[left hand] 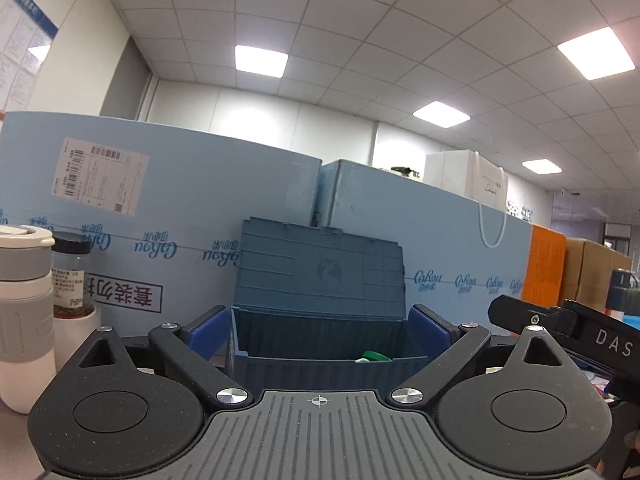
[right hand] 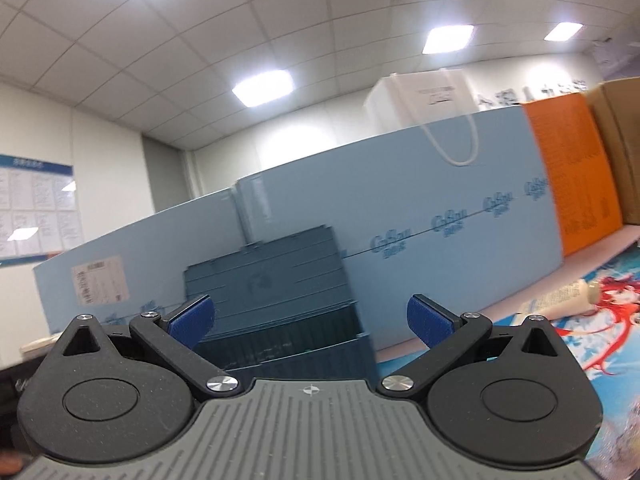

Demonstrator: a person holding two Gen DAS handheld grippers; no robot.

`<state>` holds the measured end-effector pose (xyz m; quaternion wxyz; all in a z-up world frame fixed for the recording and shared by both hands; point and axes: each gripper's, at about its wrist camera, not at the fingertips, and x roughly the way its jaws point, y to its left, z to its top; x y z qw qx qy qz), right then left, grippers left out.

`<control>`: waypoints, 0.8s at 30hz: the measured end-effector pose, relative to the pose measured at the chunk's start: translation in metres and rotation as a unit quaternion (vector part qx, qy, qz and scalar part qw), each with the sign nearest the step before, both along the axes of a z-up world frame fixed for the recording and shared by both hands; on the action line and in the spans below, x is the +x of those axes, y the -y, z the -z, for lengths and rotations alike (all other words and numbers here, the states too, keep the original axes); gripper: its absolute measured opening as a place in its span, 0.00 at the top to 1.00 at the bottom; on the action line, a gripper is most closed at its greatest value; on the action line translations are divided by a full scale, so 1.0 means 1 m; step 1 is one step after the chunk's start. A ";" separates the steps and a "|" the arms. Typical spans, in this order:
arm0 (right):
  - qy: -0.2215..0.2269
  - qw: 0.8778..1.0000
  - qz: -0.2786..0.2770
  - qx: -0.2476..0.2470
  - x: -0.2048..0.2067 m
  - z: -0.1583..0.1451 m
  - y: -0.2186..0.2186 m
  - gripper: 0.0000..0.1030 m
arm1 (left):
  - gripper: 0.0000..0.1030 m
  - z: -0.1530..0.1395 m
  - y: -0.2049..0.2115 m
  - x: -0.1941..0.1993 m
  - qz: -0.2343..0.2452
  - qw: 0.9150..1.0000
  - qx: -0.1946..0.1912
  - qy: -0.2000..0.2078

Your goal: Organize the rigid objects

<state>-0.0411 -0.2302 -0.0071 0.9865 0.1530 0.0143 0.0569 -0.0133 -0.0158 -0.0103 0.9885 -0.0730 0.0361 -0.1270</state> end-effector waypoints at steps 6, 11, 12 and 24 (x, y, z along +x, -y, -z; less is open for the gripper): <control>-0.022 1.000 0.003 0.018 0.000 0.006 0.008 0.00 | 0.05 0.001 0.003 -0.004 0.001 1.000 0.009 0.008; 0.002 1.000 -0.015 -0.005 -0.010 0.005 0.002 0.00 | 0.04 0.002 0.005 -0.006 0.004 1.000 0.014 0.010; 0.009 1.000 -0.016 -0.009 -0.012 0.004 0.002 0.00 | 0.04 0.003 0.006 -0.006 0.004 1.000 0.015 0.010; 0.017 1.000 -0.022 -0.008 -0.017 0.003 0.003 0.00 | 0.03 0.004 0.009 -0.009 0.012 1.000 0.023 0.012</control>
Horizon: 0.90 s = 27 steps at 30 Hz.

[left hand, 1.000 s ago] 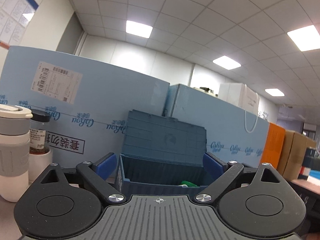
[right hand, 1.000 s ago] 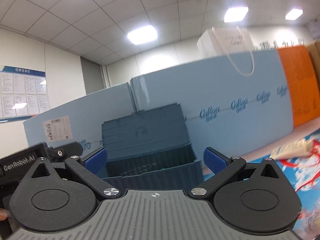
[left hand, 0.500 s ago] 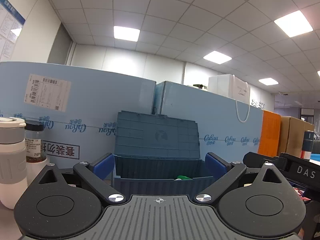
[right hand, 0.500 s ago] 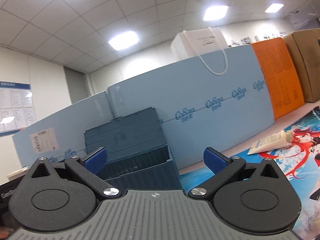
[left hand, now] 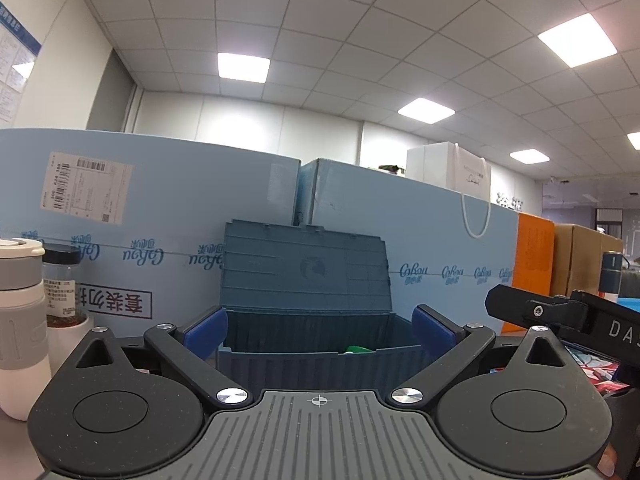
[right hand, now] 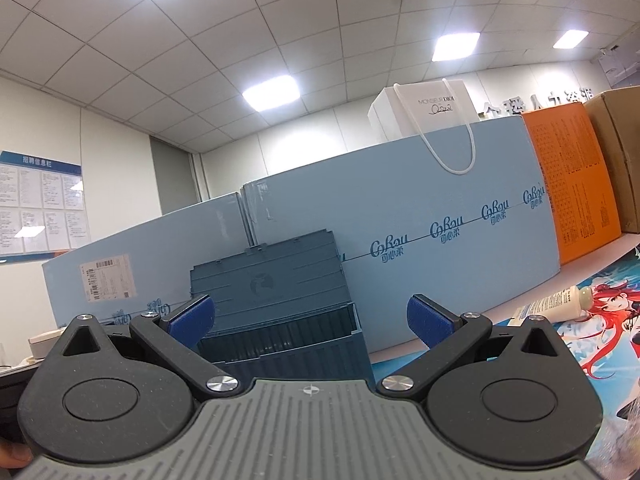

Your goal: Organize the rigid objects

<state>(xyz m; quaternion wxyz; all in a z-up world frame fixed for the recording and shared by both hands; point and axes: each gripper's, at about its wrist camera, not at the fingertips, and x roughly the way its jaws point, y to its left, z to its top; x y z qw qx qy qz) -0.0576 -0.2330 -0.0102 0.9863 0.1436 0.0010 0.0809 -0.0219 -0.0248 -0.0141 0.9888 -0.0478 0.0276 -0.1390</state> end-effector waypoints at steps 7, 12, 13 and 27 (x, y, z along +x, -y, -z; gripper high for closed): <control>0.002 1.000 -0.003 -0.001 -0.001 0.000 0.000 0.00 | 0.02 0.001 0.001 -0.001 -0.001 1.000 0.006 0.003; 0.000 1.000 -0.005 -0.001 -0.002 0.001 0.000 0.00 | 0.02 0.001 0.001 0.000 -0.002 1.000 0.005 0.003; 0.000 1.000 -0.005 -0.002 -0.002 0.001 0.000 0.00 | 0.02 0.001 0.002 0.000 -0.002 1.000 0.006 0.002; 0.002 1.000 -0.008 -0.002 -0.003 0.001 -0.001 0.00 | 0.02 0.002 0.004 -0.001 -0.002 1.000 0.011 0.004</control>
